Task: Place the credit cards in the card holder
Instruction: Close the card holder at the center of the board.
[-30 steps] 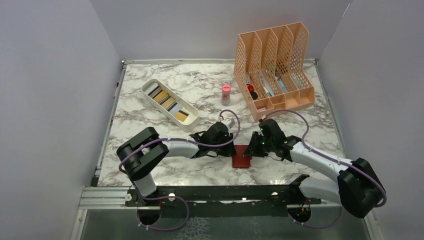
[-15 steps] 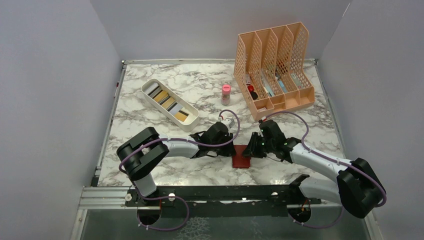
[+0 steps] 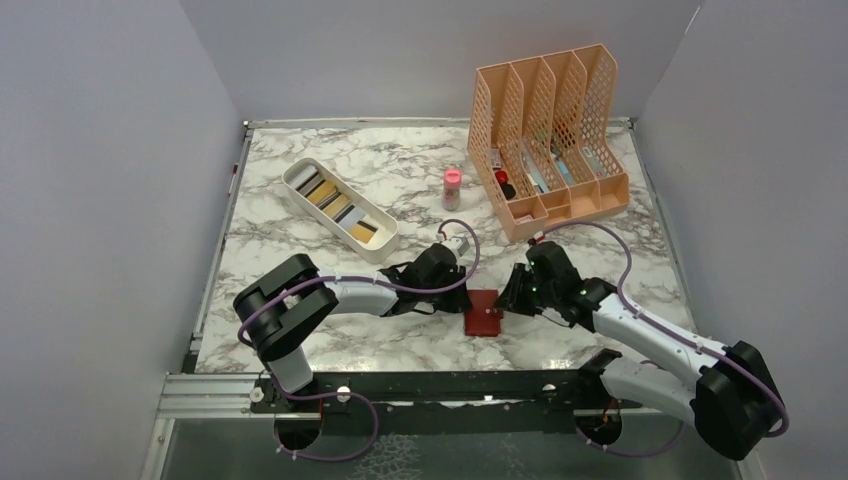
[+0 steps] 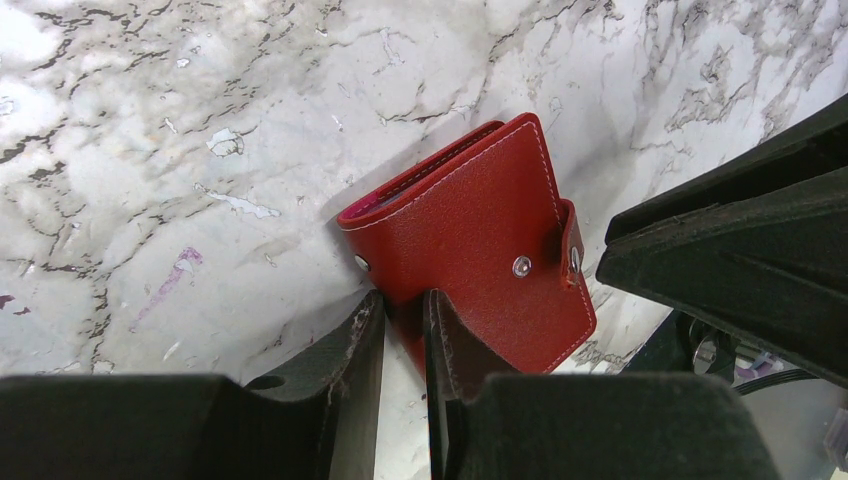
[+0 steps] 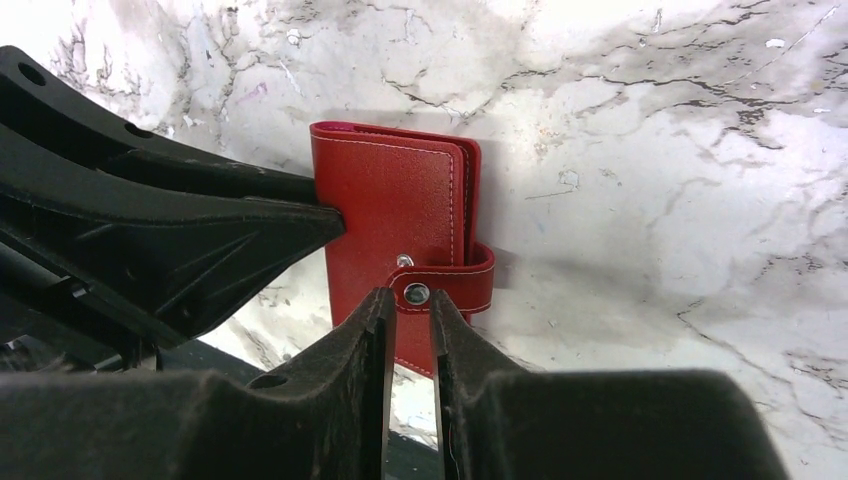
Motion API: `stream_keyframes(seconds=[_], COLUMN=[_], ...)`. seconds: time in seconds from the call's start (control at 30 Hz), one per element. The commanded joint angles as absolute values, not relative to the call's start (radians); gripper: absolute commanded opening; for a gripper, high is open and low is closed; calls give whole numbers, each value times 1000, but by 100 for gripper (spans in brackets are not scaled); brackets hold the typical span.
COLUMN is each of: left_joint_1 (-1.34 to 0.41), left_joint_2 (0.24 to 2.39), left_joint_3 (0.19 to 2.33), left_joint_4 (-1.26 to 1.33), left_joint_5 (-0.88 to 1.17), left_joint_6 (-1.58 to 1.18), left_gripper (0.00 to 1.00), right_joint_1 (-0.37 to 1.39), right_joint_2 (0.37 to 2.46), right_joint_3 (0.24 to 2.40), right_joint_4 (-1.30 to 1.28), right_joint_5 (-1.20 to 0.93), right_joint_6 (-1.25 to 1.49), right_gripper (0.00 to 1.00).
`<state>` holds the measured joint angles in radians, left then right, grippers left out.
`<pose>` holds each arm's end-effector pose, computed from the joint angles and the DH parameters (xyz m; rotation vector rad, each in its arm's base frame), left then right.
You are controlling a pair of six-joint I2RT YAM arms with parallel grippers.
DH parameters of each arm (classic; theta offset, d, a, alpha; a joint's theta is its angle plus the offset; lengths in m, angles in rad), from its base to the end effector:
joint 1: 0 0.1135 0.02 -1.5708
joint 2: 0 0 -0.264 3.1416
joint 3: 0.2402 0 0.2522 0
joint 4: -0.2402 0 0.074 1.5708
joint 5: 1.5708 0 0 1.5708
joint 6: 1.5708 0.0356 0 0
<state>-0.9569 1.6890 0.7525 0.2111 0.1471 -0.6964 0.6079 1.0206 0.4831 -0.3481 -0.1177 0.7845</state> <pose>0.1837 -0.2698 0.1414 0.4077 2.4731 -0.9540 0.1555 0.1133 0.1800 0.1747 2.5927 0.7117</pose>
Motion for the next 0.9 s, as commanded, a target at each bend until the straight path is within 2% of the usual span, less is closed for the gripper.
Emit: stream_keyframes(seconds=[0.0, 0.87], left_joint_1=[-960, -960], left_joint_2=[1709, 1707], left_joint_3=[741, 739], left_joint_4=[163, 169], left_joint_5=[132, 141], left_joint_6=[-689, -684], left_gripper=[22, 22], right_joint_1=[614, 614], right_joint_2=[1033, 1126], right_joint_3=[479, 425], right_joint_4=[-349, -174], right_joint_5=[-86, -195], right_joint_6=[778, 844], right_gripper=[23, 26])
